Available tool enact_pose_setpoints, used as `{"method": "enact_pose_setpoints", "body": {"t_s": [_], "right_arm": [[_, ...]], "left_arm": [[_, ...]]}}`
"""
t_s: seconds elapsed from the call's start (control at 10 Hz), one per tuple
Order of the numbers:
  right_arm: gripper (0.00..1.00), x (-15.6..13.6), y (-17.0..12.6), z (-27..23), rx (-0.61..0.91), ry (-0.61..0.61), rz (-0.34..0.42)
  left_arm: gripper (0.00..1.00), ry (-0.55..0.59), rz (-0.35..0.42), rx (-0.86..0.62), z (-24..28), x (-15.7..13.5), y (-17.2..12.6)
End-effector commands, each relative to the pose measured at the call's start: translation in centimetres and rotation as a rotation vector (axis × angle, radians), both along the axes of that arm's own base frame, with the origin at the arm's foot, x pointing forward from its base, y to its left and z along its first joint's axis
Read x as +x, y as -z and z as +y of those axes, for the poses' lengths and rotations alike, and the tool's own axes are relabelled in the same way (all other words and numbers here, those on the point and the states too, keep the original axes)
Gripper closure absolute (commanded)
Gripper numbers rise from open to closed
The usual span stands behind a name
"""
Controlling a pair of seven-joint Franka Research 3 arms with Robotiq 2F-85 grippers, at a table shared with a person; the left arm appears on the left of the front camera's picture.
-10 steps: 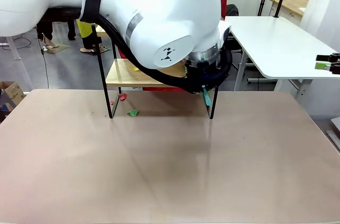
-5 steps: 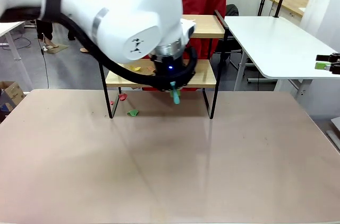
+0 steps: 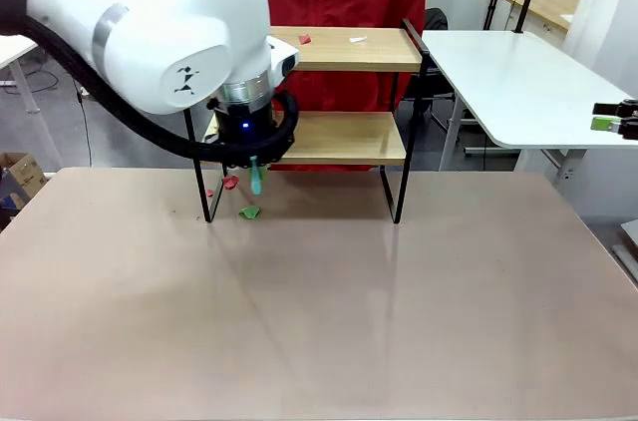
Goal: Clean the shelf.
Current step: Clean the specific section of the Shelf indicated by the human with the Duster.
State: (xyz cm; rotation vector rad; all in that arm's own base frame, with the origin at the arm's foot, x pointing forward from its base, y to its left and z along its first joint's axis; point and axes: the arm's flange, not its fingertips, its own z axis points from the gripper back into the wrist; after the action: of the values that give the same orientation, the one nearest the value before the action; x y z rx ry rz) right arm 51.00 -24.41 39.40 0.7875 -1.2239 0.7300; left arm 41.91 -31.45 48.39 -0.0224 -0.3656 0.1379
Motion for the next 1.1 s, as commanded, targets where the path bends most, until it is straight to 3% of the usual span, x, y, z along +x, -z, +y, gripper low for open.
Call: {"method": "enact_pose_setpoints", "body": {"t_s": [0.0,0.5,0.7,0.8,0.9,1.0], "right_arm": [[0.00,-0.1,-0.3,0.3,0.001,-0.001,-0.005],[0.00,-0.1,-0.3,0.3,0.001,-0.001,-0.005],[0.00,-0.1,-0.3,0.3,0.001,-0.001,-0.005],[0.00,-0.1,-0.3,0.3,0.001,-0.001,-0.005],[0.00,-0.1,-0.3,0.3,0.001,-0.001,-0.005],[0.00,-0.1,-0.3,0.3,0.001,-0.001,-0.005]], "left_arm": [[0.87,-0.038,-0.015,0.092,2.6,-0.9,-0.1],[0.87,-0.125,-0.089,0.309,4.4,-3.7,-2.7],[0.87,-0.126,-0.102,0.306,4.2,-3.5,-2.7],[0.87,-0.145,-0.110,0.234,3.8,-3.4,-2.7],[0.87,-0.059,-0.090,0.273,3.5,-3.7,-2.8],[0.87,-0.059,-0.090,0.273,3.5,-3.7,-2.8]]}}
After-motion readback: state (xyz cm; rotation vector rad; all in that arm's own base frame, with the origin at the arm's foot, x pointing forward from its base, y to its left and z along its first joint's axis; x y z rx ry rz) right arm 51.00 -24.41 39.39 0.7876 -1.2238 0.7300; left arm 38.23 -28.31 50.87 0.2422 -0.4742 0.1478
